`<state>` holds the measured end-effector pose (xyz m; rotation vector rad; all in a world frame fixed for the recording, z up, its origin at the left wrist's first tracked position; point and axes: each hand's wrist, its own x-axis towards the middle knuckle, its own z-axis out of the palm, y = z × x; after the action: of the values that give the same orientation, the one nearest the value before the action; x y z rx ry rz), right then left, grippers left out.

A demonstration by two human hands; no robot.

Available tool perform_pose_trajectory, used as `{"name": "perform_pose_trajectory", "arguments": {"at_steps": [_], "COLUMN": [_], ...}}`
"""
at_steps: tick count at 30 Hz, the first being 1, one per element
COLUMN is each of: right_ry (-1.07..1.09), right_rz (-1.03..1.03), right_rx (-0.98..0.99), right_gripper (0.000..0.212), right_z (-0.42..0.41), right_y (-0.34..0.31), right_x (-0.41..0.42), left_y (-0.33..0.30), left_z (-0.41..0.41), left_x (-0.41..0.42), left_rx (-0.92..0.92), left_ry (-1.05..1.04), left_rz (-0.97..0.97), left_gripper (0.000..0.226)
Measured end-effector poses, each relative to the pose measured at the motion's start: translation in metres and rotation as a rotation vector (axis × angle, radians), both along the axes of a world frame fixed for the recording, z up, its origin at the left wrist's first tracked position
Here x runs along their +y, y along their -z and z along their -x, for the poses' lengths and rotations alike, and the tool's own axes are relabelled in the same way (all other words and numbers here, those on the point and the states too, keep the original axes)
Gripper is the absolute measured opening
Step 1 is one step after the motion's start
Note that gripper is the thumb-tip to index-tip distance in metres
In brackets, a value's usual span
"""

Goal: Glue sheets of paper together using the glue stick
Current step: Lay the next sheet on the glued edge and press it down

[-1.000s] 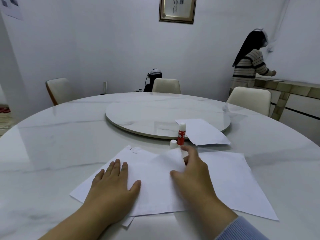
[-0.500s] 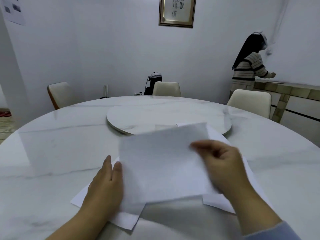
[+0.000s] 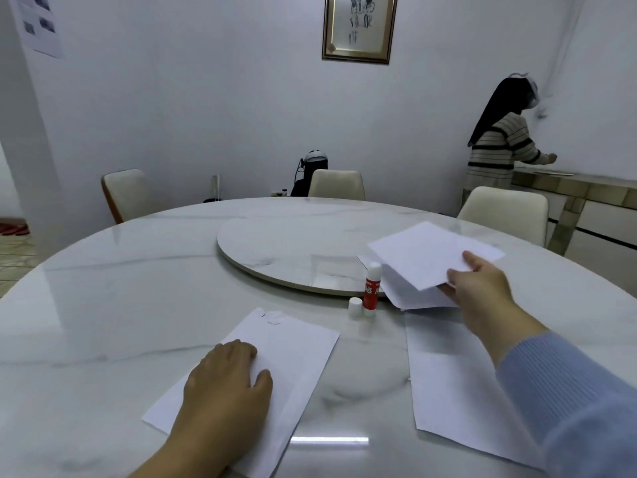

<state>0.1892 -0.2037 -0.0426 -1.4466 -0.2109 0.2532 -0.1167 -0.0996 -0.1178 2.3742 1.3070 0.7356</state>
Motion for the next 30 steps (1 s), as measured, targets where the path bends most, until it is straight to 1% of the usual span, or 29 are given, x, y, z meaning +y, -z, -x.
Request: {"name": "perform_pose_trajectory", "arguments": {"at_steps": [2,6,8,12,16,23,30], "right_ry": [-0.041,0.039,0.039,-0.005,-0.003,-0.042,-0.025], "right_rz": [0.072,0.302,0.344,0.362,0.298,0.230,0.318], "right_rx": [0.046,-0.071,-0.083,-0.064,-0.043,-0.141,-0.201], "right_gripper": [0.060,0.059,0.058,0.055,0.053,0.052,0.049], "right_z": [-0.005,-0.008,-0.008,-0.010,-0.007,0.002,0.005], "right_y": [0.011,0.020,0.021,0.027,0.031,0.036,0.042], "right_x": [0.012,0.027,0.031,0.032,0.033,0.035,0.037], "left_y": [0.001,0.001,0.001,0.001,0.002,0.002,0.003], "left_z": [0.000,0.000,-0.001,-0.002,-0.002,-0.002,-0.002], "left_x": [0.000,0.000,0.001,0.002,0.002,0.002,0.003], "left_rx": [0.033,0.029,0.033,0.041,0.038,0.048,0.050], "left_ry": [0.018,0.034,0.035,0.042,0.044,0.046,0.046], "left_rz": [-0.045,-0.073,-0.083,-0.090,-0.105,-0.111,-0.102], "left_gripper": [0.030,0.030,0.030,0.030,0.029,0.028,0.029]}}
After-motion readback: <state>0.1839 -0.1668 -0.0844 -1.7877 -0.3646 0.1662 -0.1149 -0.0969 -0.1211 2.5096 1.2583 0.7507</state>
